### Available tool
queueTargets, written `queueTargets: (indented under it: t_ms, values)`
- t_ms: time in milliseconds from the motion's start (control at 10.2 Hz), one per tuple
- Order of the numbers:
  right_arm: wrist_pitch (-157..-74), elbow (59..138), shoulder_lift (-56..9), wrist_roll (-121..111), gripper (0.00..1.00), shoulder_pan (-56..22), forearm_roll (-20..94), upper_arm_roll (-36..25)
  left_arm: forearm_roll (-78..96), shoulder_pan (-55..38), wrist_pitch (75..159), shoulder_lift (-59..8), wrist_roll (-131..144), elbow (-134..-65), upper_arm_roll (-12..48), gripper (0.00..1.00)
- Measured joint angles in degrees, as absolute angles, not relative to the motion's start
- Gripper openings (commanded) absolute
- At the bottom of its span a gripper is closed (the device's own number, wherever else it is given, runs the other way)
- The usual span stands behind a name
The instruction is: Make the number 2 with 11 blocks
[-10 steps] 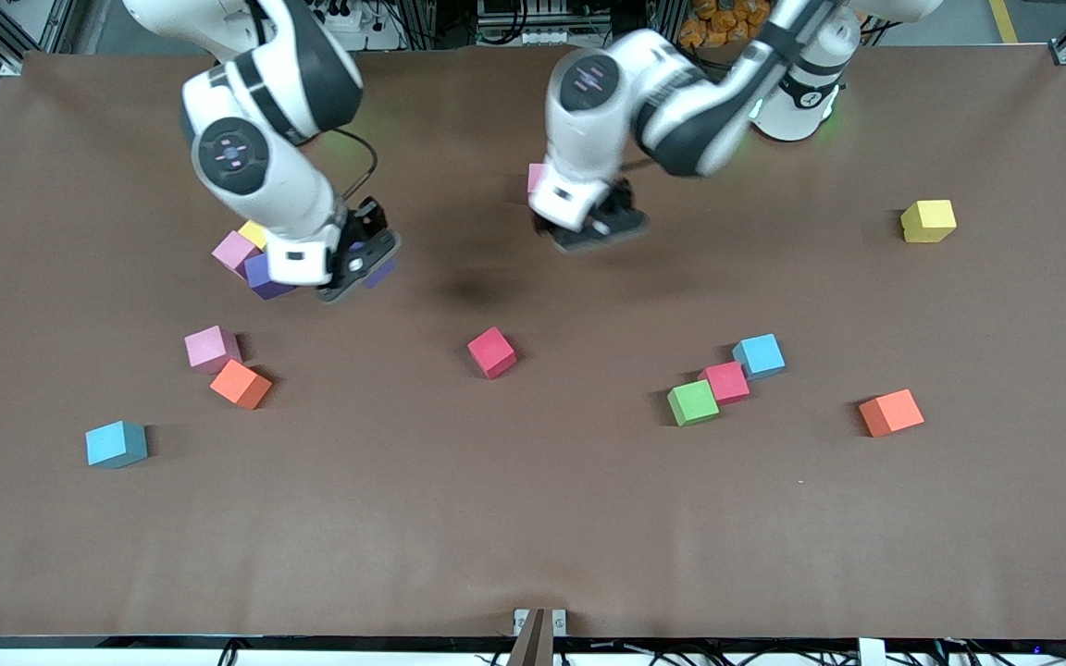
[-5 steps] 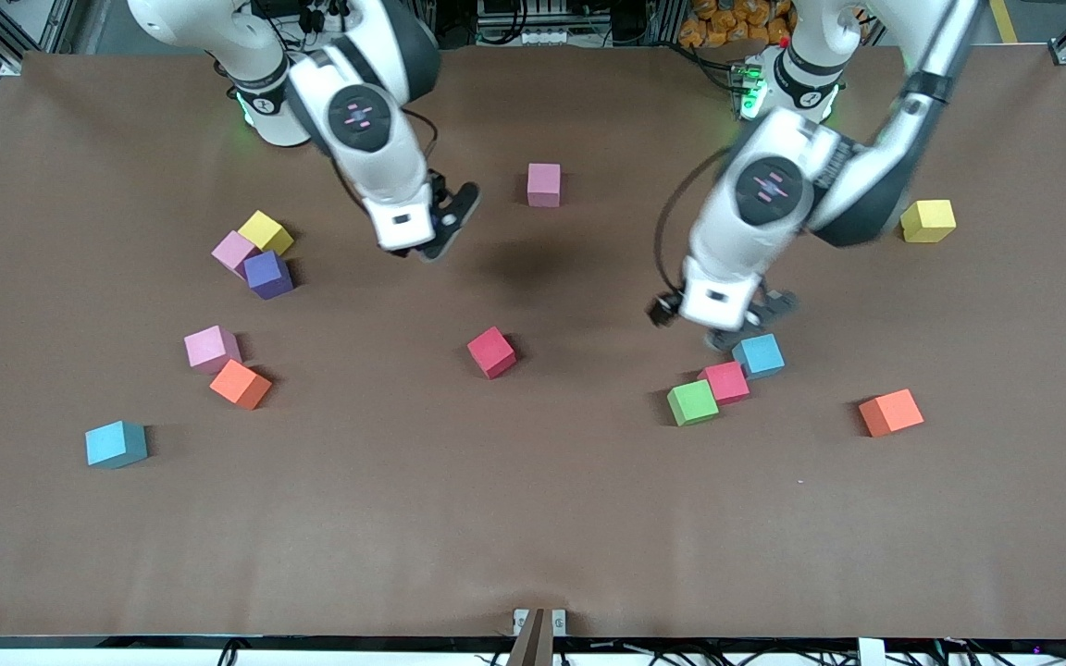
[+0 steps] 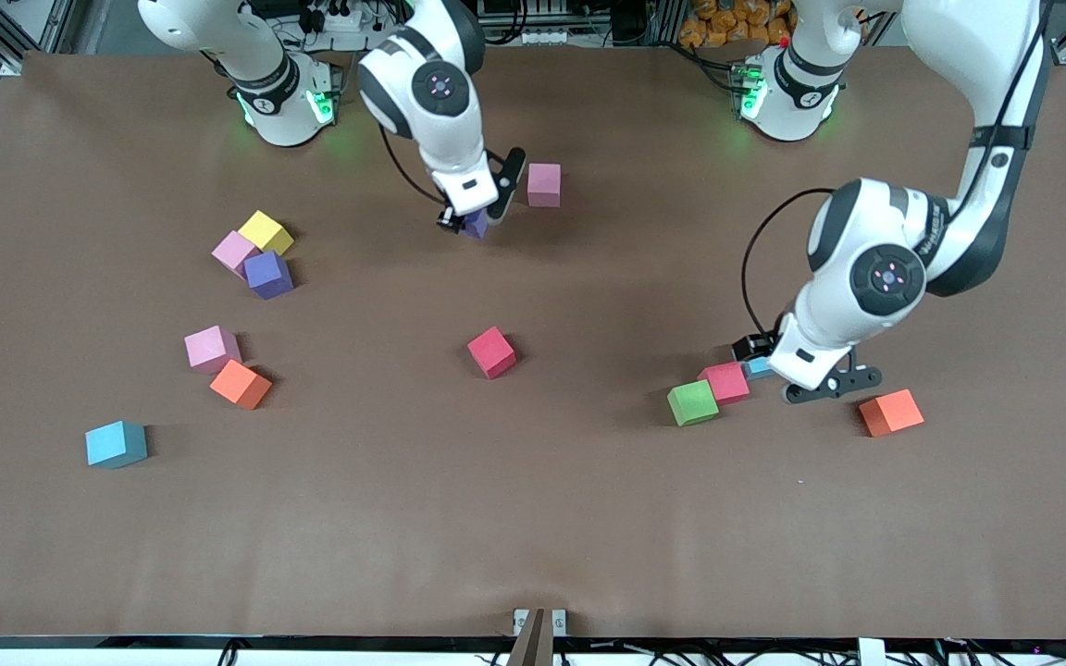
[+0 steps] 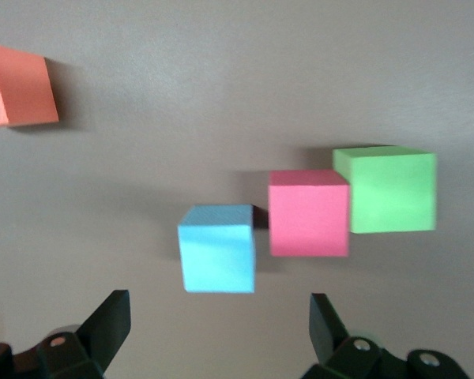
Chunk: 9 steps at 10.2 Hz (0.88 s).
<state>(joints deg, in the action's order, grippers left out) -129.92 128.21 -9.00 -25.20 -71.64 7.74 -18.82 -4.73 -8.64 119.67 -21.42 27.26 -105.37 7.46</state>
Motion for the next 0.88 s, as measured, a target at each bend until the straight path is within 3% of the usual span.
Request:
queueTargets:
  t_ms: [293,878]
  values:
    - [-133.1,130.7,-9.3,-25.3,0.12,-80.1,10.2,-22.9,-4.7,-8.7,127.7,-26.1,24.9,-107.5,5.6,1.0]
    - [-143.8,132.7,-15.9,-25.0,0.12,-89.0,14.4,-23.8,-4.7,-8.8,128.1,-27.2,24.9,-108.4,5.0,1.0]
